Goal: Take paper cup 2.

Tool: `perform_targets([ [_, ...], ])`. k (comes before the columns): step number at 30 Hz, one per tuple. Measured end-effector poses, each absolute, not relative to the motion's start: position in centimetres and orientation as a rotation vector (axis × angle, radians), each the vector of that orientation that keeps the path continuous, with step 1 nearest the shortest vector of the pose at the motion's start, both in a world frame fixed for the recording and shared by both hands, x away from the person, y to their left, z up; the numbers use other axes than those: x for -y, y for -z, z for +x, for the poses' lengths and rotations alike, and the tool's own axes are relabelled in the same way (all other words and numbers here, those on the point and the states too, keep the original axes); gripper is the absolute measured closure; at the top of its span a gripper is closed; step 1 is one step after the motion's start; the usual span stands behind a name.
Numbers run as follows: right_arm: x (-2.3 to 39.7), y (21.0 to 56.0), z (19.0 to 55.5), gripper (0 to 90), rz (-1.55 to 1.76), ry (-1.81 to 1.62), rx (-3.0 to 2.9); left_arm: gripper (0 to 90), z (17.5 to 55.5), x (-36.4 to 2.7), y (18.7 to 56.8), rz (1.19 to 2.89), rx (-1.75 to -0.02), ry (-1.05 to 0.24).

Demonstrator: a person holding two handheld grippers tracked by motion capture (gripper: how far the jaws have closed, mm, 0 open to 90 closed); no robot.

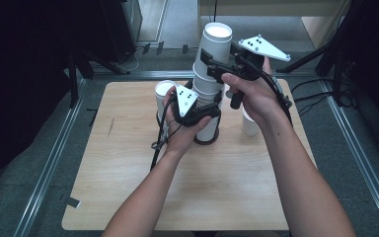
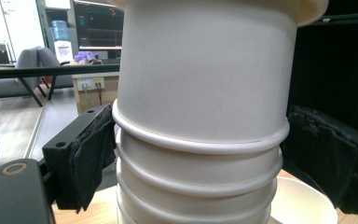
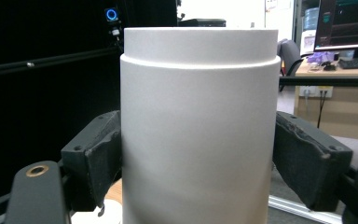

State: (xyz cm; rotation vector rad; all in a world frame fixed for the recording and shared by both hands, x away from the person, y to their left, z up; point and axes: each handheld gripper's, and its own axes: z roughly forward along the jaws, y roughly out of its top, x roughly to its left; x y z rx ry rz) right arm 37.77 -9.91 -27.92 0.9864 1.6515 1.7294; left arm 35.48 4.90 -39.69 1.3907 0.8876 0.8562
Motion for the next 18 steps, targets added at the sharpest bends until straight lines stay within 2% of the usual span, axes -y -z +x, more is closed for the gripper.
perform_targets([
  [18, 9.8, 30.2, 38.1, 15.9, 0.995, -1.683, -1.761, 10.9, 35.4, -4.9, 39.8, 1.39, -0.88, -0.871],
])
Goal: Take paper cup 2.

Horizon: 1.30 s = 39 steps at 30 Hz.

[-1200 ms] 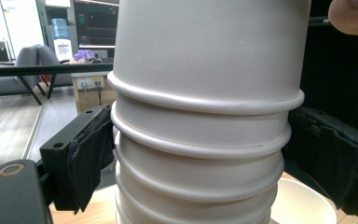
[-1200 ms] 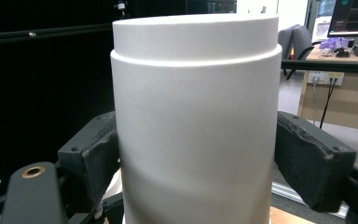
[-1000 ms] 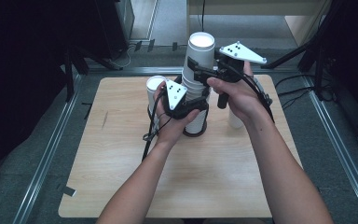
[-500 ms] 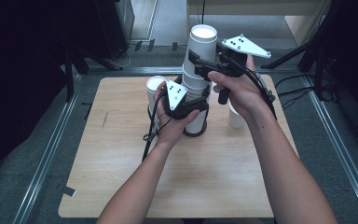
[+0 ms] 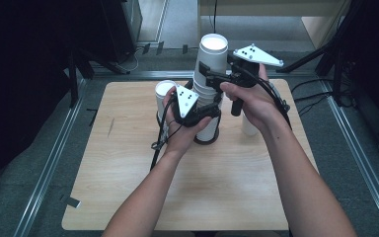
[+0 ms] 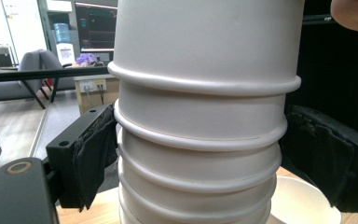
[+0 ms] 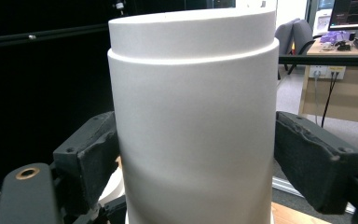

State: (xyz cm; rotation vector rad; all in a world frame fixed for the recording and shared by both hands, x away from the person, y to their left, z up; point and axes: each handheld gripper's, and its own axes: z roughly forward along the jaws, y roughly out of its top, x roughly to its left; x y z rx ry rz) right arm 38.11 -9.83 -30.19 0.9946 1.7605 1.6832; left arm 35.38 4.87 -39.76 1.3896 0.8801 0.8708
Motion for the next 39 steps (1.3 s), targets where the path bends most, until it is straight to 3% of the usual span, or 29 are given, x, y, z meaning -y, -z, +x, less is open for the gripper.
perform_targets([
  [21, 10.1, 33.2, 39.0, 9.1, 1.034, -1.655, -1.883, 11.5, 35.3, -4.9, 39.8, 1.391, -0.878, -0.881],
  [30, 10.0, 33.1, 38.9, 11.8, 0.988, -1.651, -1.849, 12.2, 35.3, -4.9, 39.8, 1.391, -0.876, -0.886],
  [33, 10.0, 32.7, 38.9, 14.3, 1.011, -1.66, -1.809, 15.9, 35.2, -5.1, 39.9, 1.377, -0.886, -0.881],
  [38, 10.1, 32.1, 39.0, 20.5, 1.033, -1.647, -1.763, 30.8, 35.2, -5.5, 39.8, 1.348, -0.907, -0.882],
  [39, 10.4, 32.1, 39.1, 22.3, 1.05, -1.668, -1.763, 28.4, 35.3, -5.6, 39.8, 1.343, -0.902, -0.867],
])
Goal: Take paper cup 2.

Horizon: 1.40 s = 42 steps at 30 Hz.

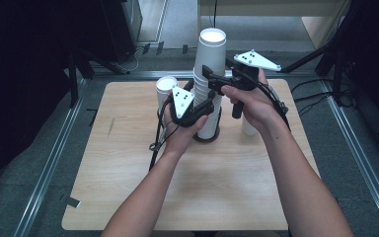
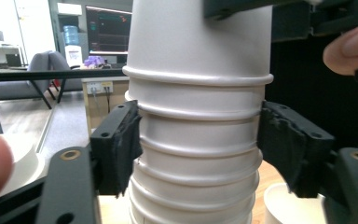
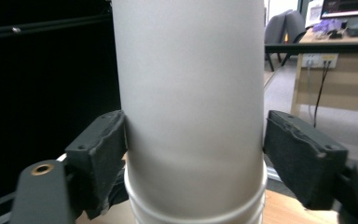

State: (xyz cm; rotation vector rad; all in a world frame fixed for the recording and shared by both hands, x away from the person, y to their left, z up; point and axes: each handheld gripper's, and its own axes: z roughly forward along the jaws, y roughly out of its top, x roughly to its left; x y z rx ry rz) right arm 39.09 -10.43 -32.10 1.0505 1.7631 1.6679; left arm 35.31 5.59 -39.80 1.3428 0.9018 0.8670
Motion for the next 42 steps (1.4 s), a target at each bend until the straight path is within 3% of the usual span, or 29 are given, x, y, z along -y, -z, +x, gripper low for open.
perform_targets([
  [3, 10.8, 32.3, 39.0, 19.8, 1.035, -1.69, -1.789, 18.5, 35.1, -5.4, 39.9, 1.365, -0.861, -0.85],
  [11, 10.5, 32.7, 39.3, 12.8, 1.007, -1.671, -1.842, 11.3, 35.6, -5.1, 39.8, 1.37, -0.896, -0.873],
  [19, 10.7, 33.0, 40.7, 8.3, 1.013, -1.744, -1.894, 11.7, 36.0, -5.1, 39.5, 1.394, -0.879, -0.854],
  [25, 10.2, 32.4, 40.6, 13.1, 0.935, -1.672, -1.881, 11.2, 36.3, -5.2, 39.4, 1.395, -0.883, -0.847],
  [42, 10.3, 31.1, 40.0, 13.4, 0.97, -1.714, -1.825, 9.7, 36.2, -5.0, 39.3, 1.379, -0.886, -0.826],
])
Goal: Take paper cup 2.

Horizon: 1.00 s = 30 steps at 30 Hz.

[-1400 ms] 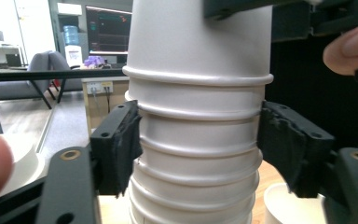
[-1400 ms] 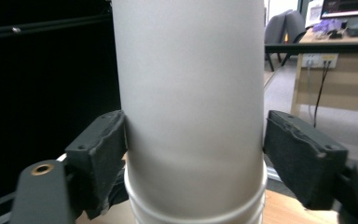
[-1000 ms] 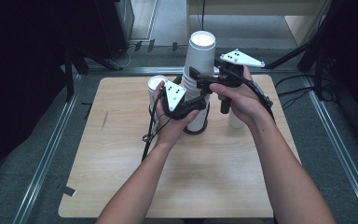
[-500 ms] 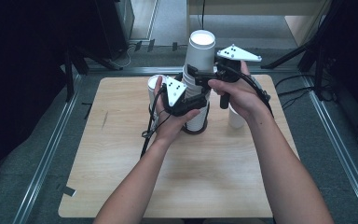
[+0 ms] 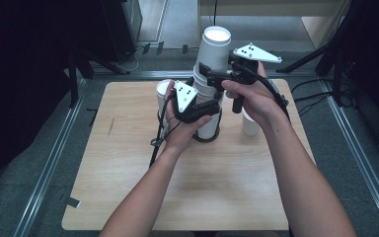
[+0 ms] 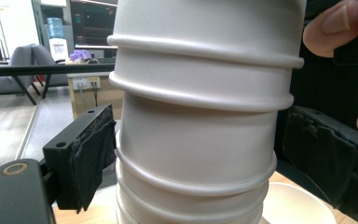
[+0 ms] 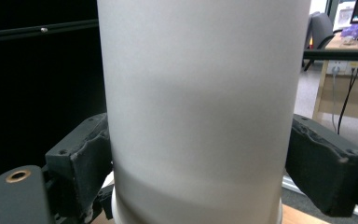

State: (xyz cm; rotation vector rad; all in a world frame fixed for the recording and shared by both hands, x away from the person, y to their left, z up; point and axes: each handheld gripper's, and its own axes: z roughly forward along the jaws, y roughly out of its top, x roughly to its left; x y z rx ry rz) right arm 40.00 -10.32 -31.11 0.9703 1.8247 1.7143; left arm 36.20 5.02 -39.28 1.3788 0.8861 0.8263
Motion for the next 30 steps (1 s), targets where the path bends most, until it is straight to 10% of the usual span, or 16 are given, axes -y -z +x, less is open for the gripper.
perform_targets([
  [30, 10.27, 30.9, 39.77, 14.7, 0.958, -1.693, -1.821, 10.2, 36.79, -4.59, 38.68, 1.404, -0.898, -0.833],
])
